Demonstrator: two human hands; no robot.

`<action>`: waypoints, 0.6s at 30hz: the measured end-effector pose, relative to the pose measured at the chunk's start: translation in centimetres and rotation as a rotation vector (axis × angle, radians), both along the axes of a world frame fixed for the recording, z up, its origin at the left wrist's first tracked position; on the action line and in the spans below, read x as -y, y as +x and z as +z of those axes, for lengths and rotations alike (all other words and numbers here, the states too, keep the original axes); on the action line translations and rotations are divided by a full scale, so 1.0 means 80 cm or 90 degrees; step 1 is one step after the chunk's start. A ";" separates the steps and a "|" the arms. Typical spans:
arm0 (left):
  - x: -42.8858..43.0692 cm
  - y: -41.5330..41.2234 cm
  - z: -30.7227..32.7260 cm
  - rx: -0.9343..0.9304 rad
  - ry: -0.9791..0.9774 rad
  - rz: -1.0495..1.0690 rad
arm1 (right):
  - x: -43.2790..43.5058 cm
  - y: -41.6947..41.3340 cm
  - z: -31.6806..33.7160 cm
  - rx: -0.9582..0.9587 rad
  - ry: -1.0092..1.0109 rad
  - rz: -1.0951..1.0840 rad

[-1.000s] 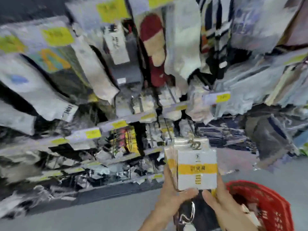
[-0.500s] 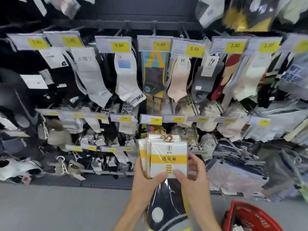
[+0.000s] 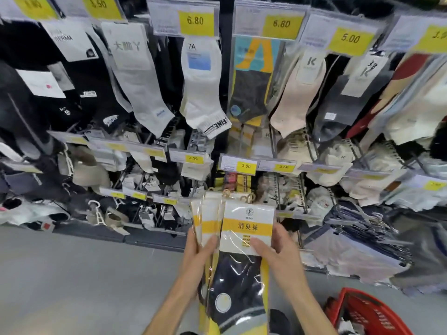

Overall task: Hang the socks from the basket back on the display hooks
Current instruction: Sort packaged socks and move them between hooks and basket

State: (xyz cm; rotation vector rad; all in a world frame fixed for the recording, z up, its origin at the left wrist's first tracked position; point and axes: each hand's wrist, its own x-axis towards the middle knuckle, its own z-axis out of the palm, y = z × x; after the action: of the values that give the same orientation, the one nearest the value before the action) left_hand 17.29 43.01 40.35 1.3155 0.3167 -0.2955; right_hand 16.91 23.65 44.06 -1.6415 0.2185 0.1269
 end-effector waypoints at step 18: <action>-0.073 0.115 -0.062 -0.083 0.029 0.017 | 0.063 0.154 -0.100 -0.158 -0.130 -0.026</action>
State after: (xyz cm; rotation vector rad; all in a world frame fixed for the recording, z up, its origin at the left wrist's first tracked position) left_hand 26.48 48.85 35.36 1.3381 0.4532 -0.3549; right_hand 29.25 18.60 36.04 -1.8228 0.4663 0.2858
